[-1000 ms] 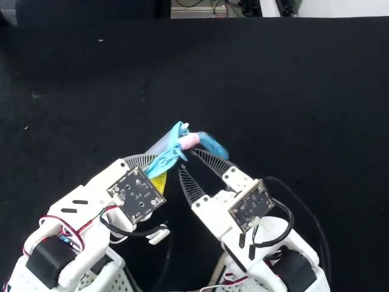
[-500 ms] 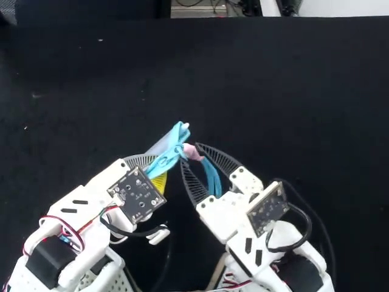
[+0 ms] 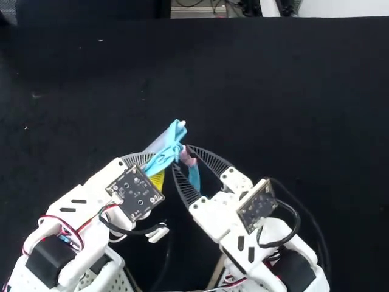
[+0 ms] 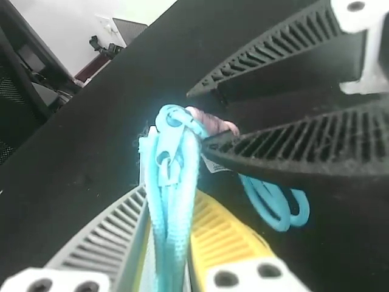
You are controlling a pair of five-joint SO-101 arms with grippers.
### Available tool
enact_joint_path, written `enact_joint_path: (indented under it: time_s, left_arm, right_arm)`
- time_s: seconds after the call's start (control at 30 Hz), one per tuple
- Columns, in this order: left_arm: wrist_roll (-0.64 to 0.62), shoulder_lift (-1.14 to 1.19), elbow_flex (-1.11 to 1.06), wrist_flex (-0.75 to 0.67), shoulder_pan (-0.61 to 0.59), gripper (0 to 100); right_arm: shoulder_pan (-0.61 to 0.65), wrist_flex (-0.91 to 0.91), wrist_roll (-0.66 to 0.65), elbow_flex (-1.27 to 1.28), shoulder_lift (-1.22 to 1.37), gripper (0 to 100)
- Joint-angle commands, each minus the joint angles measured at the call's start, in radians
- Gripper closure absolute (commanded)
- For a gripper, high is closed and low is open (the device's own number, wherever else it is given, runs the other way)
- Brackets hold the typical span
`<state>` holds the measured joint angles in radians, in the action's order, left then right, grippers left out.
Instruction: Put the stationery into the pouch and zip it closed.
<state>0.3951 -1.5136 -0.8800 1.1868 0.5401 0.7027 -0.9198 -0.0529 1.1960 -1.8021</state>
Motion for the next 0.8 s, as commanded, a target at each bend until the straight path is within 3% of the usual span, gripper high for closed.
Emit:
enact_joint_path:
  time_s: [0.0,0.13,0.3,0.77]
  left_arm:
    - [-0.008,0.002,0.004,-0.002,-0.004,97]
    - [-0.008,0.002,0.004,0.000,-0.004,97]
    - [-0.008,0.002,0.004,0.002,-0.004,97]
    - [-0.008,0.002,0.004,0.002,-0.001,97]
  right_arm:
    - [0.021,0.020,0.000,0.007,-0.134,87.5]
    - [-0.003,0.020,-0.011,0.005,-0.134,87.7]
    - [-0.115,0.091,-0.078,0.019,-0.140,99.0]
    - [-0.115,0.104,-0.092,0.036,-0.136,98.2]
